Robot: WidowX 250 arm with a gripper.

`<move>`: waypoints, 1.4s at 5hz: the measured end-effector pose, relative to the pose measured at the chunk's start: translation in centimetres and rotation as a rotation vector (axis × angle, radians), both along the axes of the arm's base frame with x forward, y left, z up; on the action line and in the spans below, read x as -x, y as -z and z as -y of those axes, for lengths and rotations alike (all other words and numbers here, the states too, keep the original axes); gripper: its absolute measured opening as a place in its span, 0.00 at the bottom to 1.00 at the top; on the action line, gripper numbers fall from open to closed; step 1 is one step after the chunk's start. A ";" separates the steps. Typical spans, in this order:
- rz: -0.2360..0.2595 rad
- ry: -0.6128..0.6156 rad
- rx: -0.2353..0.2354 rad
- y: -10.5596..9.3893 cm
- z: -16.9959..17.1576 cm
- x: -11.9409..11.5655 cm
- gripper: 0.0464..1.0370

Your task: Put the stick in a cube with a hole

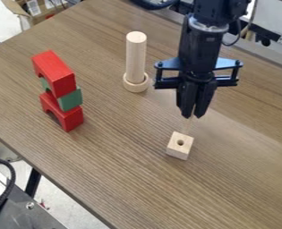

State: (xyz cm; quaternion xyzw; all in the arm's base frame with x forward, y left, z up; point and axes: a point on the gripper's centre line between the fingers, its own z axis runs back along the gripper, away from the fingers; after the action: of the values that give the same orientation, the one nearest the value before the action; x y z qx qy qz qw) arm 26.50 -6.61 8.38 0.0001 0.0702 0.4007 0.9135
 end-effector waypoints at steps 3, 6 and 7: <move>-0.024 -0.007 -0.027 1.5 -0.4 0.1 0.07; -0.029 -0.011 -0.027 1.7 -0.4 0.3 0.07; -0.025 -0.019 -0.025 2.0 -0.4 0.4 0.07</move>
State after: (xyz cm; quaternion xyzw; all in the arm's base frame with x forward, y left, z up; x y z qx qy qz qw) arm 26.13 -6.26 6.43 0.0159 0.0766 0.4103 0.9086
